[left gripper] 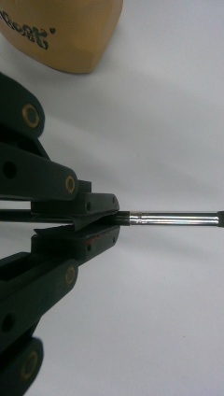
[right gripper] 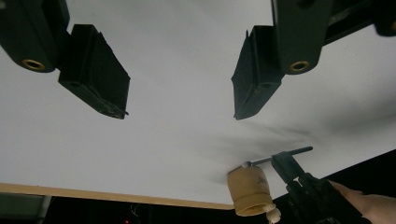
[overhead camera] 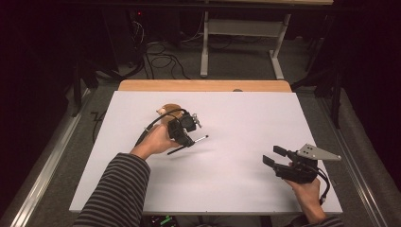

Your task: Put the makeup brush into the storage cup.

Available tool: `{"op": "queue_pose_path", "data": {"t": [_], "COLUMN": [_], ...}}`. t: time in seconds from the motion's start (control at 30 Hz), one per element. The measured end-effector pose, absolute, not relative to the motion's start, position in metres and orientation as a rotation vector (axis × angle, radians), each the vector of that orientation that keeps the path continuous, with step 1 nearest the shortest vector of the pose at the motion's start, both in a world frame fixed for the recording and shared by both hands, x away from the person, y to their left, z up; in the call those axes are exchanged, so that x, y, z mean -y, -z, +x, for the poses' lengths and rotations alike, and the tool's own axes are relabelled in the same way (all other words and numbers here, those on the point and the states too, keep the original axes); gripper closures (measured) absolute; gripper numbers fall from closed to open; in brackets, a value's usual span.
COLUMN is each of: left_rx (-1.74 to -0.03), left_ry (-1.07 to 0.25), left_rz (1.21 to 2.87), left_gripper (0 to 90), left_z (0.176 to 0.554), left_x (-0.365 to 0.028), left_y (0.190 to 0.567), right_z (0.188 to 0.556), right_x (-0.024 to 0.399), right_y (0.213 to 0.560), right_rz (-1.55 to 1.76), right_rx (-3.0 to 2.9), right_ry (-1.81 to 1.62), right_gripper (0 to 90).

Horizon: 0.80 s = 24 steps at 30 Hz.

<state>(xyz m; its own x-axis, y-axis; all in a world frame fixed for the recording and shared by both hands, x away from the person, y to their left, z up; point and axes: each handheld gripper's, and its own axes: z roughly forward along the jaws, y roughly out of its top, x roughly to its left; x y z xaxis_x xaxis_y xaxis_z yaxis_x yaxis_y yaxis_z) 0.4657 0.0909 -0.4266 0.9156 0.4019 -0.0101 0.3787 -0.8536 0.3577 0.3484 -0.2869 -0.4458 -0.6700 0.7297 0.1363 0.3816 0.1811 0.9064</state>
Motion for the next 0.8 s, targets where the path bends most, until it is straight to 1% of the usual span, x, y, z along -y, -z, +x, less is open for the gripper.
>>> {"op": "queue_pose_path", "data": {"t": [0.43,0.8], "left_rx": [-0.587,-0.605], "left_ry": [-0.112,-0.09], "left_rz": [2.591,2.476], "left_gripper": [83.6,83.6], "left_z": [0.461,0.458], "left_x": [-0.106,-0.115], "left_y": [0.411,0.408], "right_z": [0.349,0.349], "right_x": [0.286,0.286], "right_y": [0.446,0.446], "right_rz": [1.054,1.054], "right_rx": [-2.138,-2.141], "right_ry": [-1.482,-1.478], "right_gripper": [37.4,37.5]}}
